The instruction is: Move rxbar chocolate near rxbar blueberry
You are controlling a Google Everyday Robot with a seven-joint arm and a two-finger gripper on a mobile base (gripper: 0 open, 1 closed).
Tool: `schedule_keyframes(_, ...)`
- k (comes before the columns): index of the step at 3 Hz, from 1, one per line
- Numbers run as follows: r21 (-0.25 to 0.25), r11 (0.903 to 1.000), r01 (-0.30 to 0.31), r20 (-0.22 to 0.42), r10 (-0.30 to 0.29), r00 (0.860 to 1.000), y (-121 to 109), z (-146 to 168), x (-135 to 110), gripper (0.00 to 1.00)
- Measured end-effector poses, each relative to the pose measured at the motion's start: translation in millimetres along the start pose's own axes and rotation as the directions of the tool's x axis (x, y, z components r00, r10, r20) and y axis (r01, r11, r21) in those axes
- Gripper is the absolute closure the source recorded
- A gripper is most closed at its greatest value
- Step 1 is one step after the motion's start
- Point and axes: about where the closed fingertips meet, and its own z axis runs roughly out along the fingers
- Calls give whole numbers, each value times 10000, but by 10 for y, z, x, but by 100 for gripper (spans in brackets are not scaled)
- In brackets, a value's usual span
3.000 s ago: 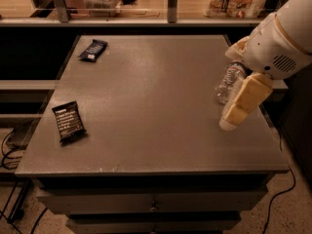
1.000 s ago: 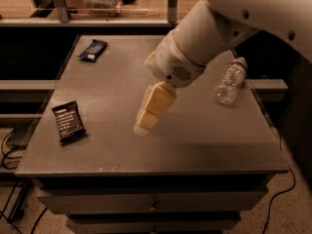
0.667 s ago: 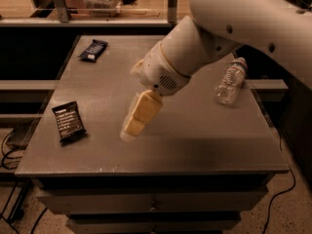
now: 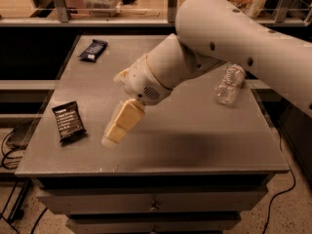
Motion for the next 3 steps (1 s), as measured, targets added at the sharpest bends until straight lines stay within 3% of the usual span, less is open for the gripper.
schedule_keyframes(2,164,9993,327,278,-331,9991,52,286,-121,0)
schedule_keyframes(3,383,9982,456,678,-481,9965,-34,445,-181,0)
